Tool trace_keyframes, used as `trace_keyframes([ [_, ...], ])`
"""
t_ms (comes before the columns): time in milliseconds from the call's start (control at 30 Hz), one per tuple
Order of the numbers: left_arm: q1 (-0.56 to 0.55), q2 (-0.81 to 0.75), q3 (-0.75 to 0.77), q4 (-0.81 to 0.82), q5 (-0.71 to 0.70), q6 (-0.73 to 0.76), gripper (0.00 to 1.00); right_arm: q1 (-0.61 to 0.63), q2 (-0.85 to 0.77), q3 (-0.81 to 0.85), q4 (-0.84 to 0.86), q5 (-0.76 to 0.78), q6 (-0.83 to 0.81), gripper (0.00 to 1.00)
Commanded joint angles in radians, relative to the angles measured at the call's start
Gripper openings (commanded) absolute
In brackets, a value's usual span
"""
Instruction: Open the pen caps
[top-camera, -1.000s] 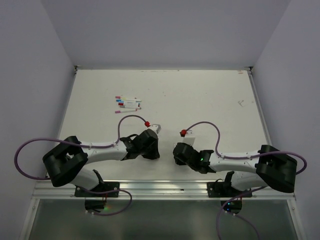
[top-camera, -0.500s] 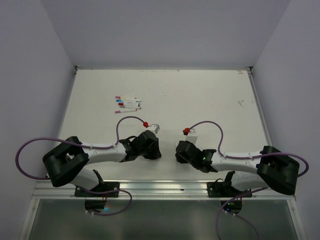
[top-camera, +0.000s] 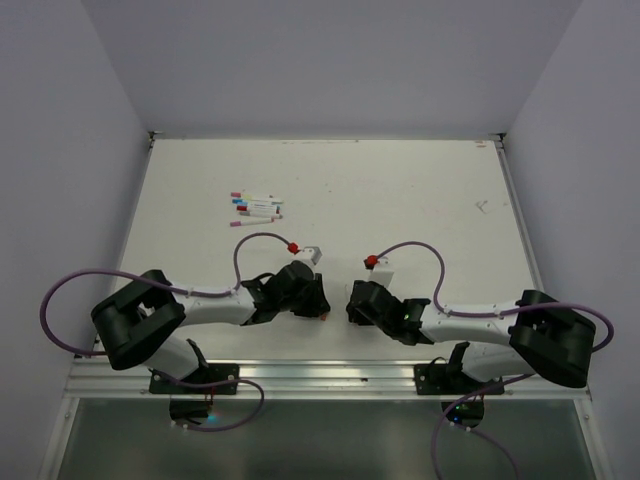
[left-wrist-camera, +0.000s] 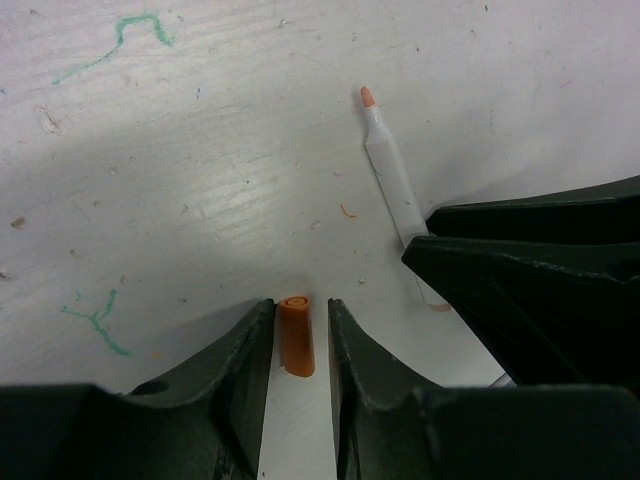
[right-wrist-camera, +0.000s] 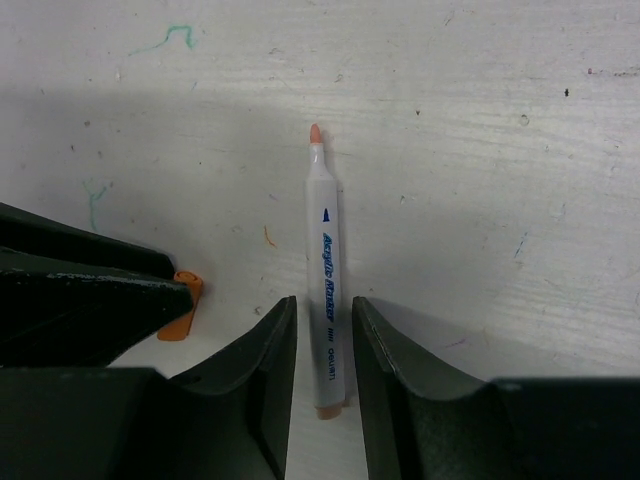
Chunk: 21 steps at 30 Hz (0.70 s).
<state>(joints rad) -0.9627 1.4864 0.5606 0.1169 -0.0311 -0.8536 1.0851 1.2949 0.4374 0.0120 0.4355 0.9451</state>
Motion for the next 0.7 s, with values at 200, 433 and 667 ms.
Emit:
trace_keyframes([
  [200, -0.002, 0.013, -0.100, -0.134, -0.087, -0.012, 0.33, -0.005, -0.008, -0.040, -0.096, 0.006, -0.011, 0.36],
  [433, -0.002, -0.129, -0.003, -0.304, -0.217, 0.017, 0.45, -0.005, -0.075, -0.005, -0.155, 0.022, -0.045, 0.45],
  [667, 0.001, -0.248, 0.143, -0.482, -0.369, 0.024, 0.66, -0.005, -0.147, 0.089, -0.285, 0.054, -0.107, 0.82],
])
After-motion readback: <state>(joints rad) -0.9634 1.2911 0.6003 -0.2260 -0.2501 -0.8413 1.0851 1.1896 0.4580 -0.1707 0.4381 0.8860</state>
